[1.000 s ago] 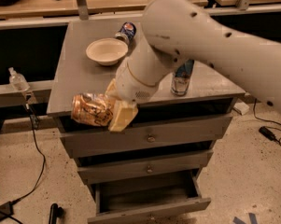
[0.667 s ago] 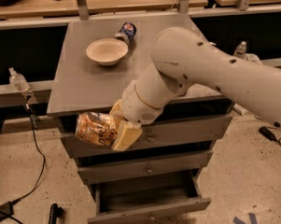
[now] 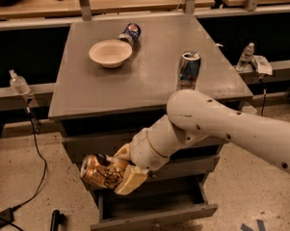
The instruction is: Place orange can into bottom drawer
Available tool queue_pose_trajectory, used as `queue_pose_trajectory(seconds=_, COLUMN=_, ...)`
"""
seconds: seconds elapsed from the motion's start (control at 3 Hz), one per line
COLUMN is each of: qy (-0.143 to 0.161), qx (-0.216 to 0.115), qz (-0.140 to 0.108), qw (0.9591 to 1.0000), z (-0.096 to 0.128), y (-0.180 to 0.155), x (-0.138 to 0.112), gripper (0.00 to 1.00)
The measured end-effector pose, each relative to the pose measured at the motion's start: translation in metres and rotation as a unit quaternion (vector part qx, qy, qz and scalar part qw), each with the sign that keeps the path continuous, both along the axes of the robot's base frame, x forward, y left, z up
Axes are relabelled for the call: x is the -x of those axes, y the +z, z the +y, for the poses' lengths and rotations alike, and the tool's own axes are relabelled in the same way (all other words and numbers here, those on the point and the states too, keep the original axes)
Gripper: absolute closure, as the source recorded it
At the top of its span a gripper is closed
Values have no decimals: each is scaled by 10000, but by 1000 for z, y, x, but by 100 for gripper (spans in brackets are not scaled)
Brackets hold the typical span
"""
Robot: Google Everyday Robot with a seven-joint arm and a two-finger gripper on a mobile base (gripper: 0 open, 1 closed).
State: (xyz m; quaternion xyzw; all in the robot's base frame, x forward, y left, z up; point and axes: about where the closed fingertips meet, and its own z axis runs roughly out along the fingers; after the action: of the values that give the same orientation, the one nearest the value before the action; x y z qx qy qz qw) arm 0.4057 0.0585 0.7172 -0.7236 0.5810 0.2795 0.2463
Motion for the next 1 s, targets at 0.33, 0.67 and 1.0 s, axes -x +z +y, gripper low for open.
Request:
queue_pose_trajectory(seconds=0.33, qy=1, qx=1, qz=-2, qw=10000, z=0, y=0, x=0, gripper=100)
queue_pose_trajectory(seconds=0.67, qy=-145, qx=56, qz=279, qw=9995, z=-31, y=-36, x=-1, gripper=100)
queue_pose_trajectory(seconds=1.0, qy=-264, qx=-42, qz=582, qw=9979, z=-68, y=-85, x=-3, gripper=100)
